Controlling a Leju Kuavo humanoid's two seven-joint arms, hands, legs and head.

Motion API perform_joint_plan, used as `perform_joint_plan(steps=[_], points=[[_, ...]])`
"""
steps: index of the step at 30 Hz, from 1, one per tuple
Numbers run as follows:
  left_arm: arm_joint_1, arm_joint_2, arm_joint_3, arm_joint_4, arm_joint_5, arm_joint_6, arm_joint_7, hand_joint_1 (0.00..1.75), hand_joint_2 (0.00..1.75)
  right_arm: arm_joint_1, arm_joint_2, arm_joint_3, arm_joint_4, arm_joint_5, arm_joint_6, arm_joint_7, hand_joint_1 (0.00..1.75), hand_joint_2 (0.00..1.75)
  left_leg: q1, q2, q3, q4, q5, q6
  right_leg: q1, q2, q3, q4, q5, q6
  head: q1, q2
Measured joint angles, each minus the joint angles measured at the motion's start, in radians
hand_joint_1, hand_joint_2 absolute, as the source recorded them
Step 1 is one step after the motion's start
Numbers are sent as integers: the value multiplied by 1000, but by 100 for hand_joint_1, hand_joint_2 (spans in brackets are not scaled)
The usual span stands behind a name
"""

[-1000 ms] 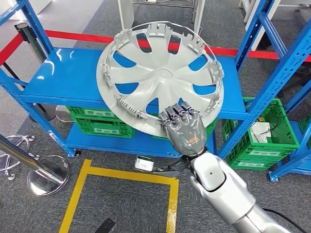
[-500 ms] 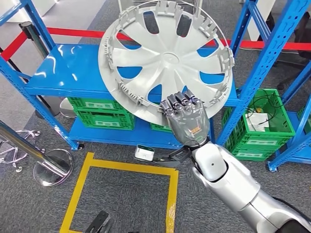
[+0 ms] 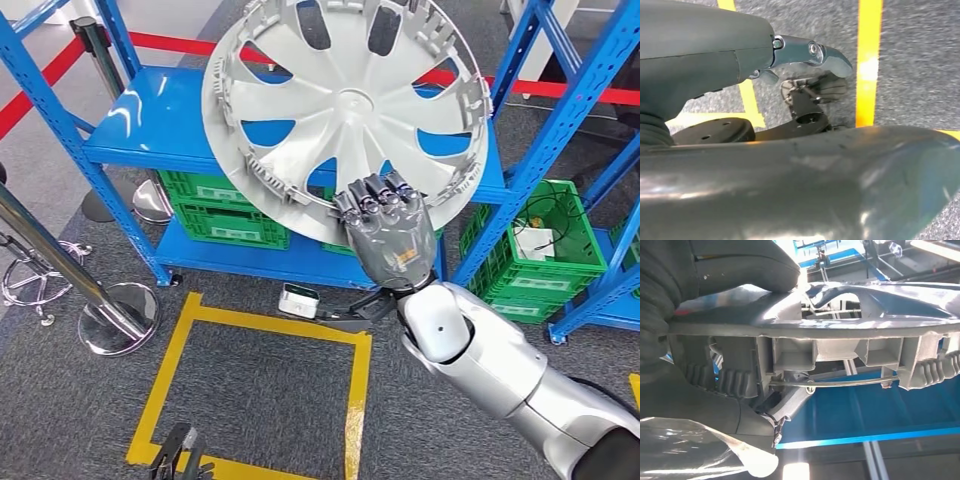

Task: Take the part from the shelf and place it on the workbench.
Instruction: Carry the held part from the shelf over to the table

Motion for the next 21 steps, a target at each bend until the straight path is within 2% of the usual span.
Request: perform_joint_plan(steps=[1,2,3,4,5,6,7,9,10,11,12,13,15,16,17,18,19,20,21], points=[[0,0,4,1,1,-2,2,0,0,-1,-4,7,0,0,1,1,175,175,-2,0,-13,1,10,1,1,0,-5,49,-13,-1,0,0],[1,0,8,2,2,-5,3,0,0,-1,-6,14,0,0,1,2,175,175,-5,0,-26,2,19,1,2,1,3,69,-4,-3,0,0],[1,-1,12,2,3,-9,6,0,0,-3,-9,20,0,0,2,4,175,175,-8,0,-38,4,27,1,3,1,30,52,22,-8,0,0],[2,-1,14,3,3,-14,9,0,0,-6,-11,26,-1,0,4,9,175,175,-11,-1,-48,6,34,0,6,2,72,0,52,-15,0,0],[2,-2,16,3,3,-18,12,0,0,-13,-14,33,-3,0,7,20,175,175,-13,-1,-58,9,41,-1,8,3,120,-69,67,-24,0,0],[2,-2,17,4,3,-22,16,0,0,-23,-18,40,-7,0,12,37,175,175,-16,-1,-66,11,48,-3,11,4,168,-142,71,-31,-1,0],[2,-3,17,5,0,-25,19,0,0,-36,-23,48,-11,0,17,60,175,175,-16,-1,-74,12,56,-6,13,6,202,-198,64,-36,-1,0],[5,-4,17,11,-8,-31,25,0,0,-59,-35,67,-21,0,24,98,175,175,-14,-1,-85,9,76,-14,18,6,225,-247,57,-38,0,0],[9,-4,17,14,-13,-34,26,0,0,-66,-41,76,-25,0,26,109,175,175,-12,-2,-91,8,82,-19,16,4,223,-254,64,-39,2,0],[13,-5,16,18,-17,-36,27,0,0,-70,-46,84,-28,0,29,114,175,175,-11,-3,-96,11,75,-25,14,3,218,-260,75,-42,3,0],[17,-5,16,21,-20,-35,28,0,0,-73,-49,91,-31,0,32,120,175,175,-10,-3,-103,29,51,-32,10,1,213,-265,85,-47,2,0],[20,-5,15,23,-24,-33,28,0,0,-75,-53,99,-32,0,35,128,175,175,-7,-4,-115,68,9,-38,7,-2,205,-268,95,-51,1,0],[19,-6,14,26,-32,-28,29,0,0,-78,-60,119,-33,0,39,145,175,175,2,-4,-144,198,-85,-51,7,-5,182,-262,111,-57,-2,0],[18,-6,13,27,-36,-25,29,0,0,-78,-64,128,-33,0,39,151,175,175,7,-4,-154,259,-110,-57,7,-7,169,-256,117,-55,-3,0],[17,-6,13,28,-38,-23,29,0,0,-78,-68,136,-33,0,39,156,175,175,11,-3,-152,295,-111,-62,5,-8,154,-249,123,-52,-3,0],[16,-6,12,28,-40,-22,29,0,0,-78,-70,142,-33,0,39,158,175,175,15,-3,-136,297,-93,-66,3,-9,139,-241,128,-48,-3,0],[15,-5,12,29,-40,-21,29,0,0,-78,-73,148,-33,0,39,160,175,175,19,-3,-103,263,-66,-71,0,-9,124,-231,132,-43,-3,0],[14,-6,12,29,-40,-20,29,0,0,-78,-75,152,-33,0,39,161,175,175,23,-3,-60,205,-49,-75,-2,-9,110,-221,136,-38,-4,0],[12,-6,11,29,-41,-19,29,0,0,-78,-77,156,-33,0,39,161,175,175,24,-3,-17,139,-44,-77,-3,-9,97,-211,140,-33,-5,0]])
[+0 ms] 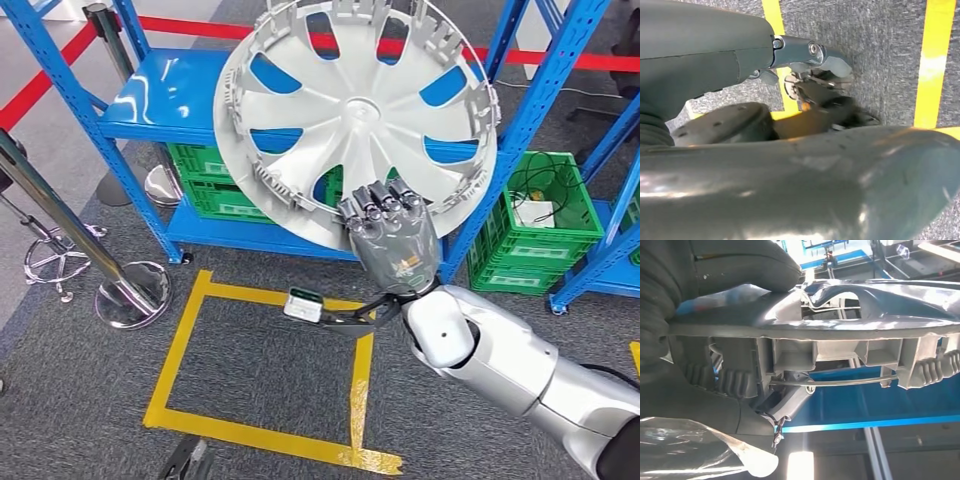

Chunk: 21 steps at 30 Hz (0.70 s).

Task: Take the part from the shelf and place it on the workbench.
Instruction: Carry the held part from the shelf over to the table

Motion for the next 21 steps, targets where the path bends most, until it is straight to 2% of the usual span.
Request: perform_joint_plan(steps=[1,2,4,5,6,7,9,10,11,12,13,14,15,16,17,18,19,20,21], points=[[-2,0,-1,0,-2,2,0,0,0,0,-2,2,0,0,0,-2,175,175,0,-1,32,-54,-5,2,0,0,-11,7,6,7,-1,0],[-4,0,-3,1,-4,4,0,0,0,1,-4,3,0,0,1,-7,175,175,-3,-2,48,-87,-15,7,1,-1,-19,10,13,14,-2,0],[-6,1,-6,3,-10,12,0,0,0,6,-7,3,0,0,2,-27,175,175,-7,-2,45,-102,-12,25,0,-1,-28,7,29,30,-3,0],[-6,2,-8,4,-15,17,0,0,0,11,-9,3,0,0,5,-43,175,175,-8,-1,39,-104,-3,36,-2,0,-33,9,23,36,-3,0],[-7,3,-9,5,-24,22,0,0,0,19,-11,2,-2,0,12,-63,175,175,-7,1,31,-107,7,46,-3,2,-42,24,0,41,-1,0],[-8,4,-10,5,-36,26,0,0,0,28,-13,-1,-4,0,18,-84,175,175,-7,2,21,-109,18,56,-4,5,-55,59,-39,44,0,0],[-10,10,-10,5,-60,33,2,0,0,51,-15,-10,-9,0,26,-118,175,175,-11,3,-2,-109,38,68,-5,9,-84,175,-136,46,3,0],[-11,12,-10,5,-68,35,4,0,0,62,-15,-15,-10,0,25,-128,175,175,-14,3,-16,-109,48,70,-5,10,-93,236,-165,46,3,0],[-11,13,-11,5,-73,37,5,0,0,72,-15,-19,-10,0,25,-136,175,175,-16,3,-30,-108,59,71,-4,11,-92,275,-171,45,3,0],[-11,14,-11,5,-76,38,5,0,0,79,-15,-22,-9,0,24,-140,175,175,-19,3,-44,-107,70,71,-3,11,-78,284,-157,42,3,0],[-11,14,-11,5,-78,38,6,0,0,84,-15,-25,-9,0,24,-142,175,175,-21,3,-57,-107,80,71,-1,11,-47,260,-129,37,3,0],[-12,15,-11,5,-79,39,6,0,0,86,-15,-27,-9,0,24,-144,175,175,-23,3,-68,-107,90,69,3,12,-3,207,-102,29,3,0],[-12,15,-11,5,-80,39,6,0,0,86,-15,-29,-10,0,24,-145,175,175,-25,2,-78,-107,99,67,9,13,51,134,-91,18,3,0],[-13,15,-11,5,-80,39,6,0,0,86,-15,-33,-10,0,24,-145,175,175,-26,2,-85,-106,109,64,13,14,101,60,-94,10,2,0],[-14,15,-11,5,-81,39,6,0,0,86,-15,-37,-11,0,23,-146,175,175,-26,2,-91,-108,120,60,17,15,136,6,-102,6,2,0],[-15,15,-11,5,-81,39,6,0,0,85,-15,-40,-12,0,23,-146,175,175,-24,2,-96,-112,133,54,20,15,154,-27,-110,5,3,0],[-15,15,-11,6,-82,40,6,0,0,86,-14,-43,-12,0,23,-149,175,175,-24,2,-98,-118,146,48,20,15,151,-41,-104,6,4,0],[-14,17,-11,7,-84,42,6,0,0,86,-14,-45,-12,0,23,-156,175,175,-23,1,-102,-123,149,42,18,12,144,-44,-91,4,5,0],[-13,18,-11,8,-87,45,6,0,0,88,-14,-47,-12,0,24,-165,175,175,-23,1,-106,-117,133,37,15,10,135,-48,-78,-1,4,0]])
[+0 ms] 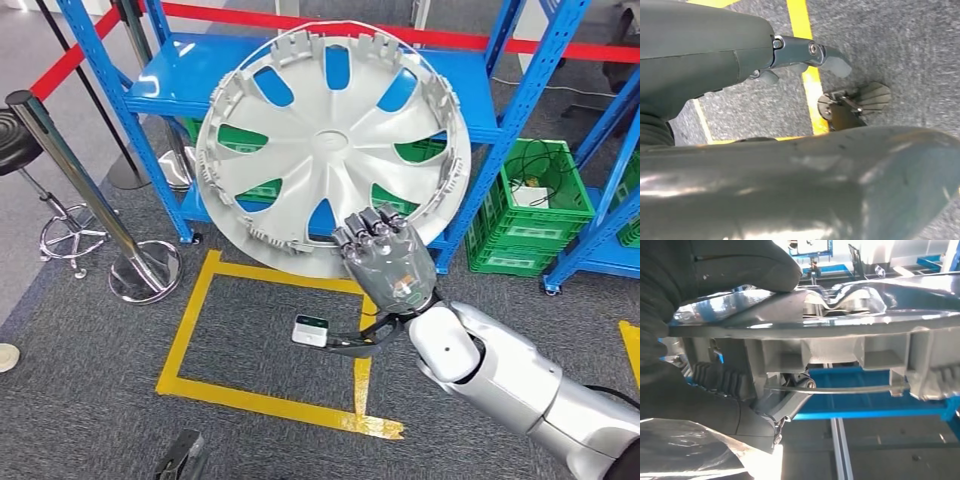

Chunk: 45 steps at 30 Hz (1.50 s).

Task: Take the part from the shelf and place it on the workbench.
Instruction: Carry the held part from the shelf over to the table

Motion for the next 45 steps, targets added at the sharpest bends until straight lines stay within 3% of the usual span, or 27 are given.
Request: perform_joint_plan(steps=[1,3,4,5,7,9,11,12,14,16,19,20,22,24,26,27,29,30,31,34,35,37,39,40,42,43,45], points=[[0,1,0,1,-3,3,-1,0,0,3,1,-4,0,0,1,-10,175,175,1,0,-7,25,-37,-5,-3,-2,-11,-3,14,-6,-3,0],[-3,3,-2,2,-11,6,-2,0,0,11,3,-12,2,0,3,-29,175,175,5,1,-27,134,-147,-14,-6,-6,-37,0,37,-14,-6,0],[-5,4,-3,3,-14,8,-3,0,0,16,3,-17,3,0,5,-38,175,175,8,1,-34,201,-186,-19,-6,-7,-53,5,48,-15,-7,0],[-7,5,-5,3,-18,10,-3,0,0,21,4,-22,4,0,7,-46,175,175,10,1,-35,255,-199,-22,-6,-9,-71,10,58,-14,-7,0],[-11,7,-8,3,-22,12,-3,0,0,29,8,-33,7,0,12,-63,175,175,14,1,-3,280,-157,-29,-9,-10,-109,25,75,-8,-8,0],[-16,7,-10,3,-23,12,-3,0,0,32,12,-43,7,0,15,-72,175,175,18,1,82,187,-124,-34,-11,-11,-144,45,88,3,-9,0],[-21,7,-11,3,-24,12,-3,0,0,34,16,-53,7,0,16,-76,175,175,16,-1,160,66,-152,-26,-11,-12,-165,60,101,15,-10,0],[-23,7,-11,3,-25,12,-3,0,0,35,18,-57,7,0,16,-76,175,175,12,-2,176,34,-167,-19,-10,-13,-171,61,111,21,-11,0],[-23,6,-12,3,-26,12,-3,0,0,37,20,-62,7,0,16,-77,175,175,9,-2,168,21,-156,1,-13,-14,-180,58,126,30,-11,0],[-21,5,-12,4,-27,13,-2,0,0,40,21,-63,7,0,16,-79,175,175,9,1,147,18,-133,20,-16,-9,-198,86,83,38,-9,0],[-22,7,-12,4,-29,13,-1,0,0,43,21,-65,7,0,22,-87,175,175,6,3,101,18,-95,37,-16,-3,-233,246,-62,43,-5,0],[-23,7,-12,4,-29,13,-1,0,0,44,21,-66,7,0,26,-91,175,175,4,3,84,19,-81,38,-15,-1,-236,299,-81,42,-5,0],[-23,7,-12,4,-32,13,-1,0,0,46,21,-68,7,0,33,-101,175,175,-1,3,50,20,-55,38,-12,0,-206,332,-51,35,-5,0],[-24,6,-12,5,-36,12,-1,0,0,47,23,-72,6,0,40,-113,175,175,-4,3,21,20,-30,36,-5,1,-118,243,-4,18,-5,0],[-25,5,-13,5,-38,11,-1,0,0,49,27,-81,5,0,46,-128,175,175,-7,2,2,19,-6,30,4,1,-10,96,-20,5,-5,0],[-26,4,-13,5,-39,10,-1,0,0,51,31,-87,4,0,48,-135,175,175,-6,2,-4,16,8,25,8,2,21,45,-34,3,-4,0],[-26,5,-14,7,-42,9,-1,0,0,57,35,-96,4,0,54,-145,175,175,-4,2,-12,3,35,13,8,1,26,7,-30,4,-2,0],[-25,5,-15,9,-45,9,-1,0,0,59,38,-98,4,0,57,-147,175,175,-4,1,-16,-1,34,7,6,-1,17,2,-15,1,-2,0],[-25,6,-16,10,-47,8,-1,0,0,60,40,-102,4,0,61,-151,175,175,-4,0,-22,10,10,1,2,-4,7,-3,1,-4,-2,0],[-27,7,-19,12,-54,4,-4,0,0,63,49,-111,4,0,73,-159,175,175,3,0,-50,162,-140,-16,-2,-7,-33,-6,42,-14,-6,0],[-29,8,-19,12,-57,1,-7,0,0,65,51,-113,4,0,76,-163,175,175,6,0,-57,227,-162,-21,-2,-8,-49,-4,53,-14,-7,0],[-31,9,-19,12,-58,-4,-12,0,0,69,57,-117,4,0,84,-173,175,175,12,0,-46,294,-125,-29,-4,-10,-85,5,73,-10,-7,0],[-35,10,-21,12,-60,-8,-16,0,0,71,62,-124,4,0,92,-180,175,175,18,0,19,238,-73,-35,-7,-10,-121,21,89,-1,-8,0],[-37,11,-22,12,-62,-9,-17,0,0,71,64,-127,4,0,97,-182,175,175,19,0,69,172,-82,-35,-7,-10,-136,31,95,4,-8,0],[-43,13,-25,12,-66,-12,-19,0,0,69,68,-133,4,0,106,-178,175,175,16,0,144,53,-133,-22,-5,-11,-156,46,106,16,-8,0],[-45,14,-27,12,-68,-13,-19,0,0,67,70,-134,4,0,111,-175,175,175,13,0,158,24,-150,-13,-5,-11,-161,47,113,22,-8,0],[-44,15,-29,13,-71,-17,-19,0,0,64,74,-134,4,0,118,-168,175,175,13,1,152,15,-143,8,-7,-11,-172,52,120,33,-7,0]])
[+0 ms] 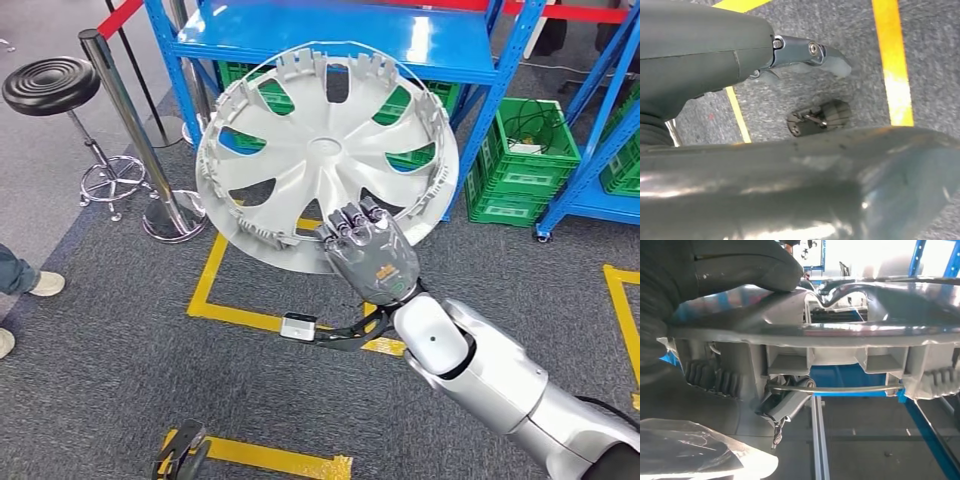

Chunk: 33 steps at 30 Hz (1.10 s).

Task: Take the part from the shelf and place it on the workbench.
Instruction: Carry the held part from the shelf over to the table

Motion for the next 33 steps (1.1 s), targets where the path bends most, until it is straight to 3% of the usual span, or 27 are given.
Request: perform_joint_plan(steps=[1,3,5,6,7,8,10,12,15,19,20,24,29,33], points=[[1,1,-2,0,-2,-1,0,0,0,-1,1,0,0,0,3,2,175,175,1,1,-5,-1,8,9,-2,2,-10,16,-14,5,1,0],[1,3,-4,1,-6,-3,0,0,0,-4,3,0,1,0,6,7,175,175,2,2,-18,-2,22,21,-5,7,-48,106,-79,13,5,0],[1,5,-6,1,-8,-4,0,0,0,-5,4,2,4,0,8,9,175,175,0,2,-35,-2,35,24,-6,10,-88,232,-149,17,6,0],[1,5,-6,1,-8,-4,0,0,0,-5,4,3,5,0,9,10,175,175,-1,2,-43,-1,41,24,-5,10,-94,268,-163,16,6,0],[2,5,-7,1,-9,-4,0,0,0,-5,4,4,7,0,10,10,175,175,-1,2,-49,-1,47,23,-5,11,-82,266,-159,15,6,0],[2,5,-7,1,-9,-4,0,0,0,-5,5,5,8,0,10,10,175,175,-2,2,-54,-1,51,21,-5,11,-51,226,-140,12,6,0],[2,5,-7,1,-9,-4,0,0,0,-6,6,6,8,0,11,10,175,175,-4,1,-60,-1,57,15,-3,11,41,89,-97,3,6,0],[1,5,-7,1,-10,-3,0,0,0,-9,9,6,8,0,12,13,175,175,-6,2,-67,1,64,5,1,12,94,0,-84,-5,5,0],[0,6,-8,1,-12,-1,1,0,0,-10,12,6,9,0,13,17,175,175,-5,2,-73,-3,76,-12,5,13,94,-17,-79,-14,6,0],[-3,7,-9,1,-16,3,1,0,0,-10,16,7,13,0,16,19,175,175,-7,2,-74,-19,89,31,4,13,90,-29,-66,-12,2,0],[-3,8,-9,1,-16,4,2,0,0,-10,16,7,13,0,16,19,175,175,-6,2,-75,-21,92,31,5,13,89,-29,-65,-14,3,0],[-3,9,-10,1,-19,5,2,0,0,-7,16,7,16,0,16,18,175,175,-5,2,-75,-29,104,14,7,13,83,-26,-60,-22,2,0],[-3,9,-11,1,-21,5,2,0,0,-4,16,7,16,0,16,14,175,175,-4,2,-77,-31,108,-5,7,13,78,-23,-59,-24,3,0],[-3,8,-11,1,-26,5,3,0,0,3,21,1,16,0,15,-11,175,175,-4,2,-80,-31,110,-10,7,12,76,-22,-57,-25,3,0]])
